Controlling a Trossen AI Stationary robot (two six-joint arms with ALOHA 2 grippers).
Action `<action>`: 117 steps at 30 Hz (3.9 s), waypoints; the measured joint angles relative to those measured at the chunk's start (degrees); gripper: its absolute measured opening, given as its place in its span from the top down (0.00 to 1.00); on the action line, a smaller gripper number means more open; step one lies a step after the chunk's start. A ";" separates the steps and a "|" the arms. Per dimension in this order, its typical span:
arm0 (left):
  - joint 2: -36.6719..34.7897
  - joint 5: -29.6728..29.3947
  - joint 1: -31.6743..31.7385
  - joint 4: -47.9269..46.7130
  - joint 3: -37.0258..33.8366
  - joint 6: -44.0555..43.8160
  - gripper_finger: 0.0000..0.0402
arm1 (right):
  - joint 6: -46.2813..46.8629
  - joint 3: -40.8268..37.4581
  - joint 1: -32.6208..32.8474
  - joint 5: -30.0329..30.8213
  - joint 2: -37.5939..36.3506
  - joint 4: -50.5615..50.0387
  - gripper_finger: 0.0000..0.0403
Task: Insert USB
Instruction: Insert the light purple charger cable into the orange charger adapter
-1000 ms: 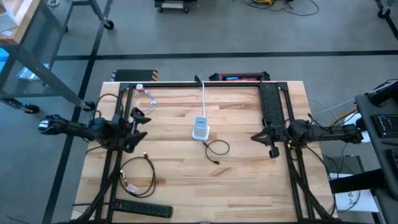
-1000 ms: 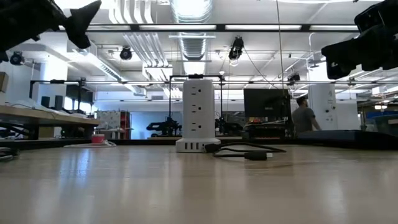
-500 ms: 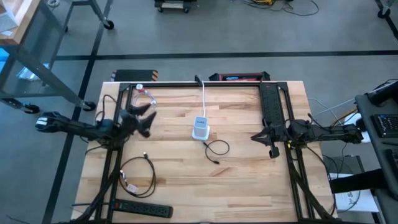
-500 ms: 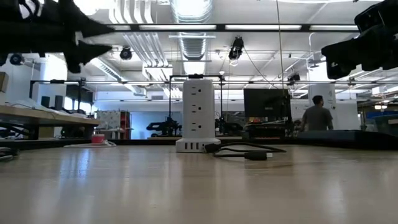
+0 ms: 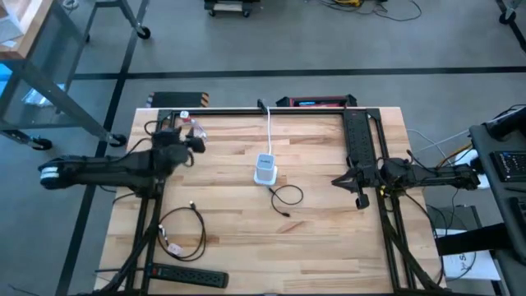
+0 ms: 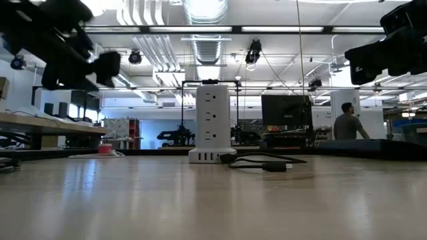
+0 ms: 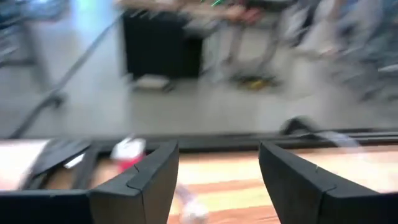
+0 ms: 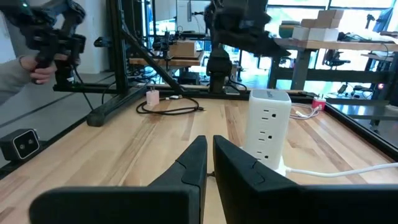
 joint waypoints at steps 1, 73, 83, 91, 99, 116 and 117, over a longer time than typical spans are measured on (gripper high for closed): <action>1.18 1.59 2.87 -1.36 0.61 -0.96 0.49 | 0.00 0.00 0.00 -0.01 -0.01 0.01 0.95; 65.77 44.10 51.77 -26.03 47.99 19.63 0.38 | 0.01 0.00 0.02 0.15 0.00 -0.37 0.95; 67.57 43.53 51.86 -24.31 47.54 18.49 0.38 | 0.00 0.00 0.02 0.14 0.00 -0.37 0.95; 68.70 44.22 50.57 -23.57 46.35 18.01 0.53 | 0.00 0.00 0.02 0.13 0.00 -0.37 0.95; 68.35 43.19 47.78 -23.18 46.11 20.05 0.67 | 0.00 0.00 0.02 0.14 0.00 -0.37 0.95; 67.20 40.46 32.87 -32.32 42.95 19.41 0.66 | 0.00 0.00 0.02 0.14 0.00 -0.37 0.95; 67.19 40.08 31.30 -32.38 42.86 19.13 0.66 | 0.00 0.00 0.02 0.14 0.00 -0.37 0.95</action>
